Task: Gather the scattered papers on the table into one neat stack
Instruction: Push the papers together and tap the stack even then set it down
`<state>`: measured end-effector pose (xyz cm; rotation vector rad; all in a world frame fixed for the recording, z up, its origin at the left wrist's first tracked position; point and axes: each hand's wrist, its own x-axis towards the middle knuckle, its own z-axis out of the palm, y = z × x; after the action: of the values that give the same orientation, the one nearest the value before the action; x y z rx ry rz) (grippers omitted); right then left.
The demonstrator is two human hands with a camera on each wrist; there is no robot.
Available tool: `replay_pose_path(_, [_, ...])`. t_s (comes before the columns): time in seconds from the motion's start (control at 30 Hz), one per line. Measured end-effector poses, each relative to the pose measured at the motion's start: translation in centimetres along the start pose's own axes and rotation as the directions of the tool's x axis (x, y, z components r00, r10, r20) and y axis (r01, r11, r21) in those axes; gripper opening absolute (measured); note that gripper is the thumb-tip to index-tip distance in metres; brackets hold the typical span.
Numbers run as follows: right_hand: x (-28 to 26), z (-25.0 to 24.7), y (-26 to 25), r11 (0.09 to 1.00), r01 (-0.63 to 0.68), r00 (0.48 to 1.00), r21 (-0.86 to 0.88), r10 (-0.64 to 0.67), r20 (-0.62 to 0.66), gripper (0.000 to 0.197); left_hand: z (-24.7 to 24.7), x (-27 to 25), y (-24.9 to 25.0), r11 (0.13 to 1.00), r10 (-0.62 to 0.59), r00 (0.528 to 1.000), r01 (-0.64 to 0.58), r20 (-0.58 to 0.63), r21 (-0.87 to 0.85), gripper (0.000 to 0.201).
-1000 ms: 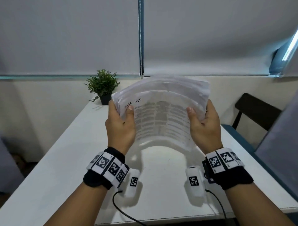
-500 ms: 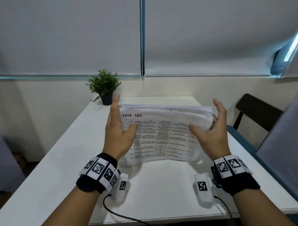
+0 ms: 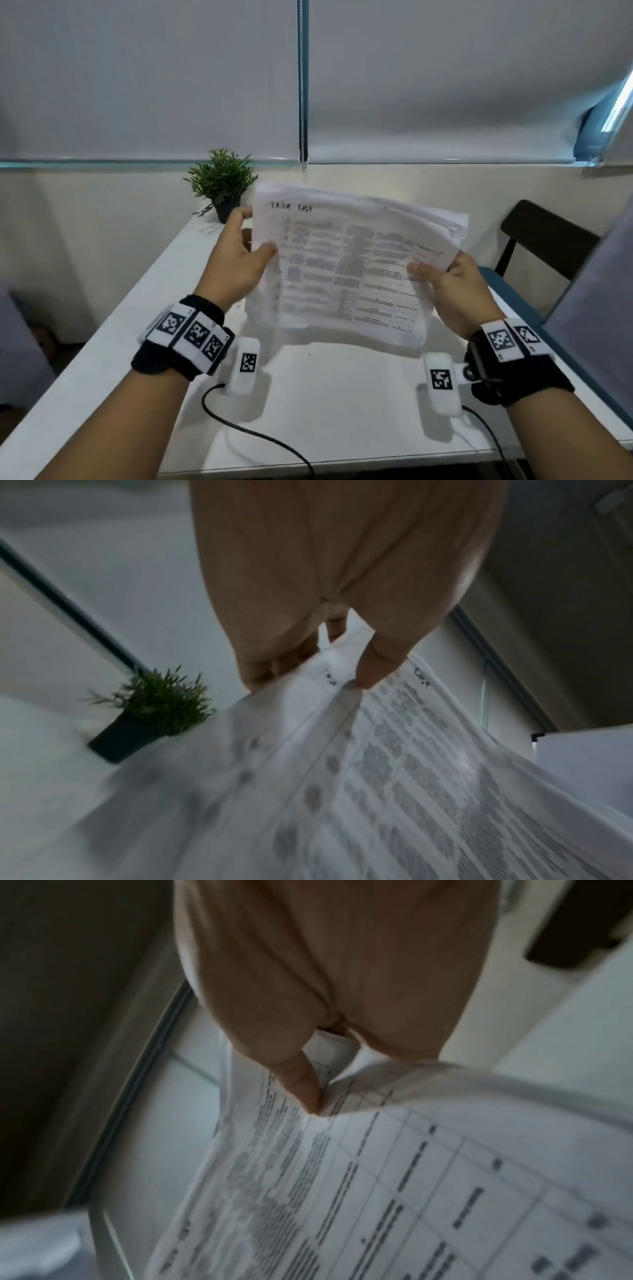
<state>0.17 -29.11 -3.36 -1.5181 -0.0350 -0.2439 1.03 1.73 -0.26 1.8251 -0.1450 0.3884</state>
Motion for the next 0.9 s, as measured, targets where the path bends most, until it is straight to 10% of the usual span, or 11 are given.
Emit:
replay_pose_path(0.1, [0.0,0.4,-0.4,0.949,-0.053,0.993,0.310,0.083,-0.084,0.031,-0.3,0.2,0.4,0.991,-0.042,0.992,0.057,-0.120,0.122,0.068])
replay_pose_path(0.2, [0.0,2.1,-0.1,0.833,-0.181,0.968,0.523,0.245,-0.057,0.025,1.1,-1.0,-0.1,0.949,-0.264,0.964,0.254,-0.029,-0.188,0.097])
replay_pose_path(0.3, [-0.7,4.8,1.1,0.748,-0.255,0.941,0.612,0.338,-0.021,0.027,4.3,-2.6,-0.4,0.748,-0.338,0.911,0.413,0.237,-0.520,0.079])
replay_pose_path(0.43, [-2.2,7.1,2.2,0.671,-0.313,0.921,0.672,0.386,0.043,0.020,6.4,-2.7,-1.6,0.843,-0.176,0.979,0.206,0.107,-0.498,0.064])
replay_pose_path(0.6, [-0.3,3.3,2.5,0.929,-0.175,0.939,0.327,0.257,-0.227,0.048,2.5,-1.5,-2.5,0.969,-0.034,0.998,0.046,0.054,-0.244,0.063])
replay_pose_path(0.73, [2.0,2.7,0.2,0.983,-0.112,0.993,-0.148,0.117,0.027,0.095,1.1,-1.1,-1.7,0.993,0.061,0.982,-0.040,0.181,-0.115,0.060])
replay_pose_path(0.9, [3.6,3.4,-0.4,0.993,0.013,0.987,0.118,-0.032,0.156,0.058,1.2,-0.9,-1.4,0.995,0.070,0.973,-0.051,0.221,-0.090,0.059])
